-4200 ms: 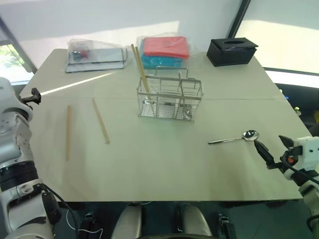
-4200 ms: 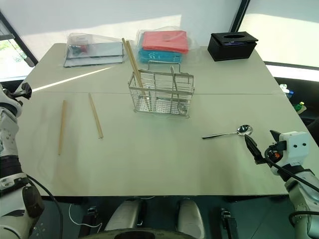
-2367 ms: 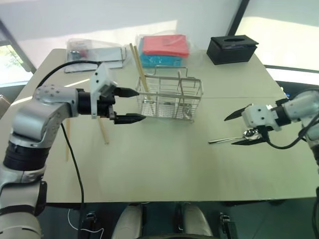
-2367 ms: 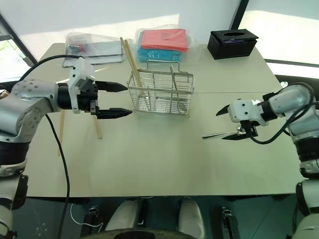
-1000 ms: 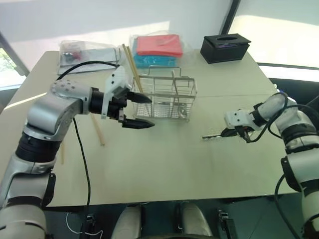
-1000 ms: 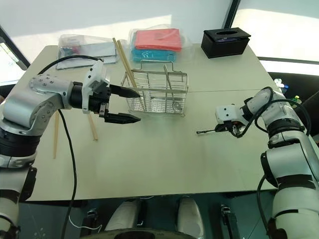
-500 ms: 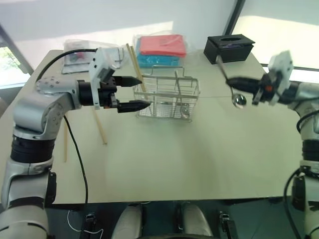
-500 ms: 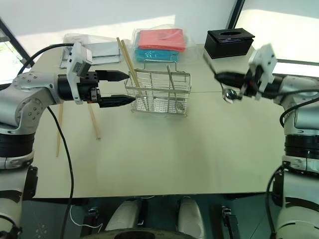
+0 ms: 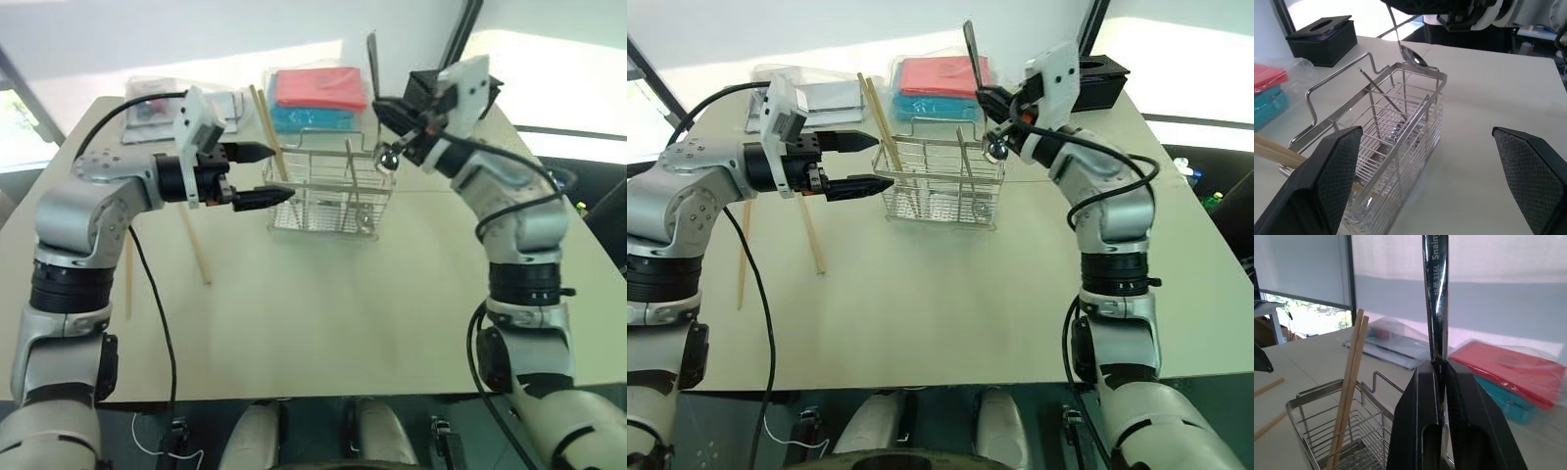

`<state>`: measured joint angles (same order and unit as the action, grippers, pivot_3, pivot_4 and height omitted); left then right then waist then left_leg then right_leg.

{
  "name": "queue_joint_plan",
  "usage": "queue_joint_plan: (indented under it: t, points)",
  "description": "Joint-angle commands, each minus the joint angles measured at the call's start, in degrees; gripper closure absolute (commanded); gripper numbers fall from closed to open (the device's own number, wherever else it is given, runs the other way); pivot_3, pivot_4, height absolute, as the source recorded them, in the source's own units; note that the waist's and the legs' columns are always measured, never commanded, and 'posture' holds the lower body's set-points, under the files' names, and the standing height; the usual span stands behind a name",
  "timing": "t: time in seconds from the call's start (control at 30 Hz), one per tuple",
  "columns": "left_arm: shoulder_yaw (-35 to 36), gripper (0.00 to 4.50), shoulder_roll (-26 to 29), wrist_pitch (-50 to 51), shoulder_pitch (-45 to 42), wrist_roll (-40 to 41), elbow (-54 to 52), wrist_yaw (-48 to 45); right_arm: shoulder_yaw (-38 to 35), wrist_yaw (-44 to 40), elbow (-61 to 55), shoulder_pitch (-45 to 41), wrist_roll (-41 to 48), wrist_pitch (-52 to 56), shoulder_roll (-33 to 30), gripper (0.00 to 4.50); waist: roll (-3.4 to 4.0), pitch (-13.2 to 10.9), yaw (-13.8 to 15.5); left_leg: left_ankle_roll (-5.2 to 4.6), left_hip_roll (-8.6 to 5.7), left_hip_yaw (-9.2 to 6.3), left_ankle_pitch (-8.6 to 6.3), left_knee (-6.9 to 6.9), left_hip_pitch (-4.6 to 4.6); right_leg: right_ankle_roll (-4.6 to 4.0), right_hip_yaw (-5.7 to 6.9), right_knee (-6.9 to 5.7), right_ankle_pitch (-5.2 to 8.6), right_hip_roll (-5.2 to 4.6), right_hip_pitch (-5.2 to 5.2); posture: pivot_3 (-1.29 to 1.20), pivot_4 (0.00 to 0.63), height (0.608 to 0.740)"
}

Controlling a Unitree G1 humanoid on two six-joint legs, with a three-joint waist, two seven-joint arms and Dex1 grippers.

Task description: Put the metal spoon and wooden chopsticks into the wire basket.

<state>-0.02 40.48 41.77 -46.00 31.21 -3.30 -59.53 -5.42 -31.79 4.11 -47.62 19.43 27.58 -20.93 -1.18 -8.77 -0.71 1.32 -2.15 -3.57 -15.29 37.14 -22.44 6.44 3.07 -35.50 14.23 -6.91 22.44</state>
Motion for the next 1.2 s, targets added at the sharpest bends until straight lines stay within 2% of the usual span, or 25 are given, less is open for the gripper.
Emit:
queue_joint_plan:
  t: [0.03, 0.13, 0.23, 0.43, 0.47, 0.7, 0.83, 1.03, 1.2]
  points:
    - [2.16, 0.00, 1.07, -0.68, -1.41, 0.13, -1.51, 0.78, -0.03, 1.50, 1.19, 0.53, -1.01, -2.61, 1.02, 4.48, -0.01, 0.01, 0.01, 0.00, 0.00, -0.01, 0.00, 0.00, 0.00, 0.00, 0.00, -0.06, 0.00, 0.02, 0.02, 0.00, 0.150, 0.667]
    - [2.64, 0.00, 1.43, -0.38, -1.14, 0.29, -2.08, 1.30, 0.26, 2.67, 1.63, 1.69, -0.92, -3.23, 2.52, 4.48, -0.03, 0.02, -0.01, 0.01, 0.02, -0.03, 0.00, 0.00, 0.05, 0.00, 0.01, -0.17, 0.00, 0.07, 0.02, 0.00, 0.150, 0.667]
    - [3.05, 0.00, 1.77, -0.16, -0.73, 0.39, -2.55, 1.85, 0.34, 3.90, 2.07, 2.55, -1.07, -3.84, 3.71, 3.37, -0.03, 0.02, -0.05, 0.01, 0.02, -0.03, 0.01, 0.01, 0.05, -0.01, 0.00, -0.22, 0.01, 0.07, 0.04, 0.00, 0.150, 0.667]
    - [3.53, 0.00, 2.05, -0.11, -0.45, 0.63, -2.78, 2.88, -0.07, 5.75, 1.53, 2.99, -1.27, -3.73, 4.26, 0.33, -0.02, 0.01, -0.18, 0.01, 0.02, 0.00, 0.01, 0.00, 0.04, -0.01, -0.05, -0.40, 0.01, 0.07, 0.17, 0.00, 0.150, 0.667]
    - [3.66, 0.00, 2.02, -0.08, -0.42, 0.66, -2.77, 3.16, -0.04, 5.75, 1.05, 3.02, -1.28, -3.63, 3.94, 0.06, -0.02, 0.01, -0.17, 0.01, 0.01, 0.01, 0.01, 0.00, 0.04, -0.01, -0.05, -0.40, 0.01, 0.07, 0.18, 0.00, 0.150, 0.667]
    - [7.26, 0.00, 0.96, 1.38, 0.04, 1.47, -1.73, 8.71, -3.47, 2.82, -4.46, -0.46, 3.22, -0.05, -1.53, 0.06, 0.01, -0.01, -0.11, 0.00, 0.02, 0.01, 0.00, 0.00, 0.03, -0.01, -0.06, -0.39, 0.02, 0.07, 0.19, 0.00, 0.150, 0.667]
    - [15.71, 0.00, -1.59, 7.62, -2.63, -1.31, 2.50, 27.07, -5.38, -11.35, -14.72, -2.88, 15.20, 8.06, -12.18, 0.06, 0.02, -0.04, 0.03, -0.02, 0.05, -0.04, -0.01, -0.01, 0.03, 0.00, -0.04, -0.38, 0.03, 0.06, 0.18, 0.00, 0.150, 0.667]
    - [22.48, 0.00, -2.49, 21.92, -6.18, -10.55, 12.50, 51.86, -3.99, -22.09, -26.72, 5.05, 23.74, 14.62, -22.50, 0.06, -0.46, 0.25, -0.12, -0.15, 0.05, -0.06, -0.09, -0.03, 0.19, 0.07, 0.05, -0.31, 0.06, 0.11, -0.01, 0.00, 0.150, 0.667]
    - [23.60, 0.00, -0.54, 25.38, -7.07, -15.39, 24.43, 57.97, -2.88, -25.89, -31.71, 12.32, 26.08, 16.18, -26.61, 0.06, -0.52, 0.24, 0.12, -0.13, 0.06, 0.01, -0.09, 0.01, 0.17, 0.08, 0.01, -0.38, 0.06, 0.04, 0.09, 0.00, 0.150, 0.667]
